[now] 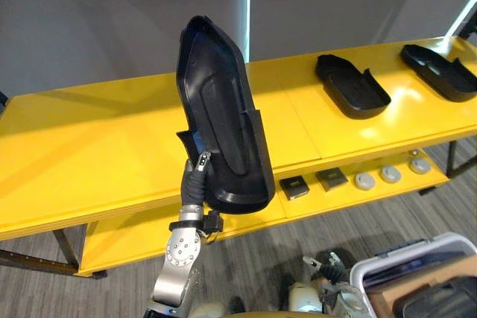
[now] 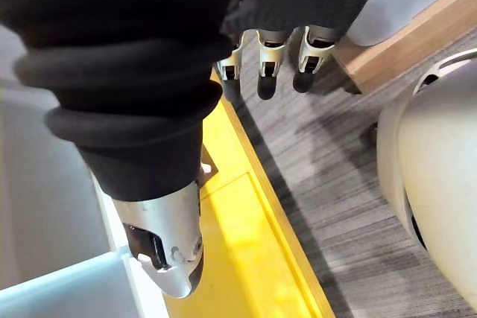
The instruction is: Walk over and take plastic housings, then place them on the shelf
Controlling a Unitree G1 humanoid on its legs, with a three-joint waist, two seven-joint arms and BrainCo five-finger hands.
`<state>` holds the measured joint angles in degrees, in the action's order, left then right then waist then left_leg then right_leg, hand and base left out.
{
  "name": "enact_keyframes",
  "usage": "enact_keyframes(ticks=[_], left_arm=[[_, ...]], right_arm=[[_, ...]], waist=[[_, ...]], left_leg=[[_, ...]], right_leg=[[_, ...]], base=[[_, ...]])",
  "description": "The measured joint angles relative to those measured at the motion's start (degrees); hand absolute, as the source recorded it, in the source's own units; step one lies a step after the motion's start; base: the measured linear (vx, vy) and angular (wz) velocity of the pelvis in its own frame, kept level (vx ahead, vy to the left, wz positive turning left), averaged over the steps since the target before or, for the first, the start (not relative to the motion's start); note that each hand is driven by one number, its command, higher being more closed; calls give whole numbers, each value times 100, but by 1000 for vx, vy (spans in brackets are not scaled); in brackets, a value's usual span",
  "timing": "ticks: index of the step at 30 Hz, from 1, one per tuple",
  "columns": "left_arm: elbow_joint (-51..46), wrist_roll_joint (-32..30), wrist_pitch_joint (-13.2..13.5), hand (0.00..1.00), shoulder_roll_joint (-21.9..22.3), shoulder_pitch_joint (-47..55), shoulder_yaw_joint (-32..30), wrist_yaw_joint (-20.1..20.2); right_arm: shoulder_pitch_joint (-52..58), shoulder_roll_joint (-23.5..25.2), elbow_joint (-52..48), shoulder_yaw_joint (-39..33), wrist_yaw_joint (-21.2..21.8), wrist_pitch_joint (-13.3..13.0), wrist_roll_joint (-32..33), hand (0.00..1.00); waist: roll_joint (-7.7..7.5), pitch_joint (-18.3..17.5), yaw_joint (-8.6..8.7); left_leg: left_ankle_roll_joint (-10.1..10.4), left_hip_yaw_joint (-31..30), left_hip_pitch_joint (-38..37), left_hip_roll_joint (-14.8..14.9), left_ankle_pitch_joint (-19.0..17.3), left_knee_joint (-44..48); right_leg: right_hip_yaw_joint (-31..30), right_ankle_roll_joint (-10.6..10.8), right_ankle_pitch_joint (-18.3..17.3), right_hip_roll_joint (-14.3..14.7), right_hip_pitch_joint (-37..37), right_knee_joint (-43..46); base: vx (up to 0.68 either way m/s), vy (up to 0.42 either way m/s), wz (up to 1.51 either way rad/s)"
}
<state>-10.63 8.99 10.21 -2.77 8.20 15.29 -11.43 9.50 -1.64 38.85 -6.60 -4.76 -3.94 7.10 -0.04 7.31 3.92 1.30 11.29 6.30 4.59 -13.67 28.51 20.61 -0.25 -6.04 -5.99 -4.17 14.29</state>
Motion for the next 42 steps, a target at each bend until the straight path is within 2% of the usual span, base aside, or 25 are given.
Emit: enact_keyframes(ticks=[2,3,5,6,7,8,11,13,19,21,23,26,27,29,37,38,42], left_arm=[[5,0,0,100,55,0,36,17],[5,-3,1,100,86,-5,46,26],[5,-5,1,100,97,-38,43,18],[5,-14,0,100,144,-49,38,12],[5,-24,0,100,168,-50,38,9],[43,-49,-2,100,176,-47,34,-14],[145,-126,-69,100,107,-51,15,-140],[181,-295,-122,100,103,-51,-64,-258],[497,-1010,-315,100,27,-199,-390,-436],[933,-1381,-514,100,20,-450,-566,-621],[1137,-1492,-612,100,4,-564,-674,-660],[1571,-1922,-830,100,-42,-837,-966,-845],[1631,-2144,-938,100,-46,-884,-1068,-891],[1793,-2337,-1009,100,-49,-1004,-1195,-945],[2233,-2369,-1225,100,-13,-1513,-1616,-1289],[2250,-2369,-1227,0,-16,-1532,-1624,-1298],[2549,-2358,-1316,0,-34,-1911,-1832,-1503]], right_arm=[[-85,-87,12,-8,-13,-23,1,0],[-126,-166,21,-8,-12,-67,0,0],[-129,-190,41,-4,-12,-73,0,0],[-116,-213,59,0,-10,-73,0,0],[-107,-237,83,-2,-10,-73,-1,0],[-107,-183,207,-1,-19,-62,-1,0],[-3,36,279,41,-5,-59,-3,0],[1,59,308,42,3,-58,-3,0],[-62,60,306,69,24,-59,-79,0],[-61,61,306,83,134,-56,-98,0],[-55,60,306,87,152,-47,-99,0],[-45,45,305,87,225,-43,-119,0],[-17,47,304,91,240,-42,-145,0],[40,47,305,93,245,-33,-223,0],[126,51,307,98,252,1,-328,0],[126,51,307,98,252,1,-329,0],[107,53,306,100,254,2,-337,0]], waist=[[-54,21,0],[-102,53,1],[-33,28,-1],[84,-5,18],[174,-18,22],[130,-34,18],[-81,-38,13],[-123,-67,2],[-99,-91,18],[-94,-99,29],[-99,-103,39],[-98,-106,88],[-102,-108,156],[-102,-108,162],[-141,-141,164],[-144,-143,164],[-187,-175,173]], left_leg=[[-4,140,110,169,-103,297],[21,142,116,314,-87,96],[124,78,132,389,14,-449],[199,-54,132,455,526,-1033],[247,-125,122,501,823,-1237],[307,-162,-28,435,793,-1464],[216,-132,-138,225,903,-1779],[162,-60,-276,102,1067,-2104],[112,82,-720,-58,1563,-3023],[113,124,-843,-52,1770,-3347],[125,135,-866,-47,1794,-3392],[143,171,-866,-20,1808,-3410],[148,171,-867,-15,1811,-3434],[153,174,-869,-9,1812,-3437],[186,216,-826,36,1807,-3440],[180,216,-825,36,1811,-3441],[170,202,-819,23,1822,-3441]], right_leg=[[-25,-22,-14,8,237,-188],[-44,-22,-14,-13,383,-311],[-70,-20,-15,-9,414,-380],[-79,5,-25,43,382,-398],[-104,39,-33,103,386,-423],[-181,142,-35,45,379,-428],[-192,250,-1,-112,380,-497],[-224,345,78,-175,409,-633],[-346,371,356,-183,506,-998],[-383,363,454,-127,498,-1090],[-411,345,511,-102,508,-1156],[-486,349,612,-76,511,-1288],[-484,339,652,-63,527,-1360],[-485,327,686,-18,587,-1480],[-497,336,809,26,606,-1673],[-498,331,813,27,607,-1678],[-487,334,878,80,710,-1834]], base=[[200,-154,-7],[161,-101,-12],[118,24,-13],[130,122,-12],[106,130,-14],[85,140,-7],[22,109,5],[8,70,-3],[-43,40,-11],[-92,10,-11],[-92,6,-14],[-98,9,-11],[-86,-1,-3],[-58,-10,-1],[-15,-4,-3],[34,-11,1],[53,-13,1]])
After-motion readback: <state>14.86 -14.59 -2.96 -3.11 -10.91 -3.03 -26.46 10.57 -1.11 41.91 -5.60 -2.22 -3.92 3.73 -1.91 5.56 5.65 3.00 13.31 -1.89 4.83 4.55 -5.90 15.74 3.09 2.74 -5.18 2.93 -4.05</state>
